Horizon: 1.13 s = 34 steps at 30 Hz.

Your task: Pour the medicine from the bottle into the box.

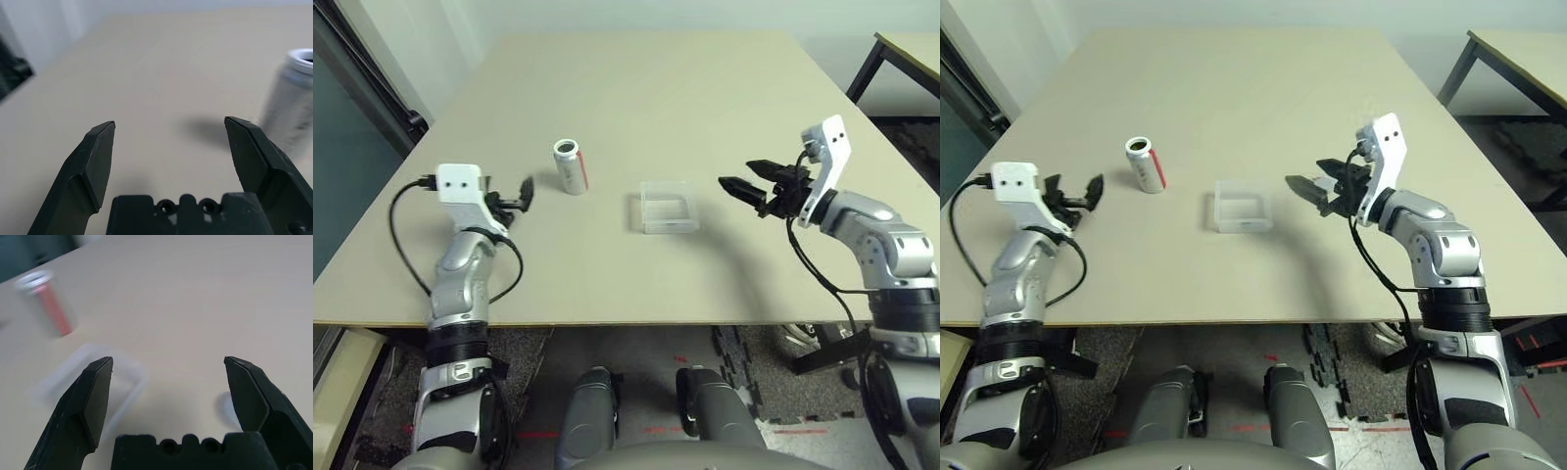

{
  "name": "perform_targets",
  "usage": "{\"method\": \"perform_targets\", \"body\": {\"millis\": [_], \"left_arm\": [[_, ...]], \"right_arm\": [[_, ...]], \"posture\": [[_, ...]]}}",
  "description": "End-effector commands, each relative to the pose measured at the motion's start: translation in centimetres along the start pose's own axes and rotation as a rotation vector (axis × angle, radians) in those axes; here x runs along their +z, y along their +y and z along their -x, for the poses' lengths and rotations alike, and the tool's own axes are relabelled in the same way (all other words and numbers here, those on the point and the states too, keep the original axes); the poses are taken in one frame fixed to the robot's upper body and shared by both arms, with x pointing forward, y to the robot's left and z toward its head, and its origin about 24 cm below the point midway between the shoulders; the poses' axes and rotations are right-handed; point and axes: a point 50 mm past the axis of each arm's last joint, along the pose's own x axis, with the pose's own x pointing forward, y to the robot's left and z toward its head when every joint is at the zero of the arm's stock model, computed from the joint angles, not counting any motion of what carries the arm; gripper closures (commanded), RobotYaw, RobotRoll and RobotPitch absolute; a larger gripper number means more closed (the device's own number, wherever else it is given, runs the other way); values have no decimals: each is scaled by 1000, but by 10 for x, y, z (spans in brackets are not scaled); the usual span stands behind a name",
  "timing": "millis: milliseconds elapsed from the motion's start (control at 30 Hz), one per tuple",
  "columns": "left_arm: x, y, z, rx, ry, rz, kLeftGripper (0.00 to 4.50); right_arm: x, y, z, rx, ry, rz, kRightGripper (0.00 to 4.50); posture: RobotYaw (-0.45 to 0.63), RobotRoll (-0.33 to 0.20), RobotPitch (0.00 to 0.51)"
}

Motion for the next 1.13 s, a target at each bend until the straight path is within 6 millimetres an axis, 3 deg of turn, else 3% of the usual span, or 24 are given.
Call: {"method": "perform_targets", "body": {"millis": [33,267,400,800,1133], "left_arm": [[-4,19,-2,30,27,7,20],[-2,46,-20,43,47,-14,20],[-1,51,-28,56,47,-6,20],[-10,33,-43,13,90,30,20],[-11,33,-44,28,97,30,20]], "right_arm": [[-7,-16,5,-156,-18,-4,0],[-18,-50,16,-502,-80,26,0],[-22,-68,27,-629,-100,39,0],[-28,-109,73,-843,-89,60,0],[-31,-124,81,-865,-65,56,0]], "posture": [[76,0,102],[92,0,104],[92,0,106],[39,0,138],[27,0,140]]}}
